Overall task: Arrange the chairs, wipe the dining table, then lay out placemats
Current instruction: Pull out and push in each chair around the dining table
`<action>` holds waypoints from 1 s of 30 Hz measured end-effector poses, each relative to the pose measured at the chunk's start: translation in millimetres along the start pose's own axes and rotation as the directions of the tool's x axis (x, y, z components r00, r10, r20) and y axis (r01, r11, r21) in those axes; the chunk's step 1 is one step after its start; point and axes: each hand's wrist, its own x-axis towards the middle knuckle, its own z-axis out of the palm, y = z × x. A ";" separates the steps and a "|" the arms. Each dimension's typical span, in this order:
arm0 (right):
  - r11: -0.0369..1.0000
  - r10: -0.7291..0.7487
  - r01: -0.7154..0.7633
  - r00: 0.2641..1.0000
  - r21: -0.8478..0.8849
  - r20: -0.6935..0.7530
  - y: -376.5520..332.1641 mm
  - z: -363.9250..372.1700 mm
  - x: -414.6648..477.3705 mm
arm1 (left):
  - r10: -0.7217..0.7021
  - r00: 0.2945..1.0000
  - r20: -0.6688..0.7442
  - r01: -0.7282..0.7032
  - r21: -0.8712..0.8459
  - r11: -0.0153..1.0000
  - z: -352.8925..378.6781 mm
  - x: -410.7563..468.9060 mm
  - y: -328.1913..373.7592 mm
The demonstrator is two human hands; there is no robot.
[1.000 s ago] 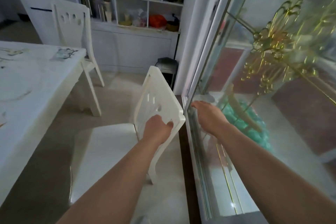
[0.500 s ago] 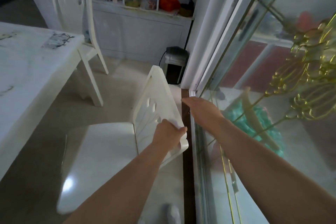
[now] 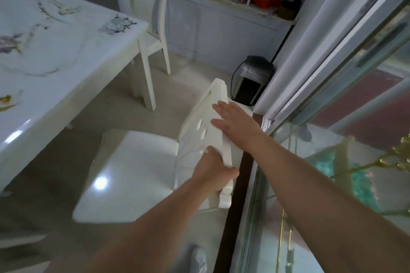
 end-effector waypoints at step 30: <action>0.858 -0.488 0.503 0.727 -0.109 -0.484 -131.0 -110.2 206.3 | 0.112 0.864 -0.490 -0.012 0.203 0.979 -227.3 -71.3 -67.0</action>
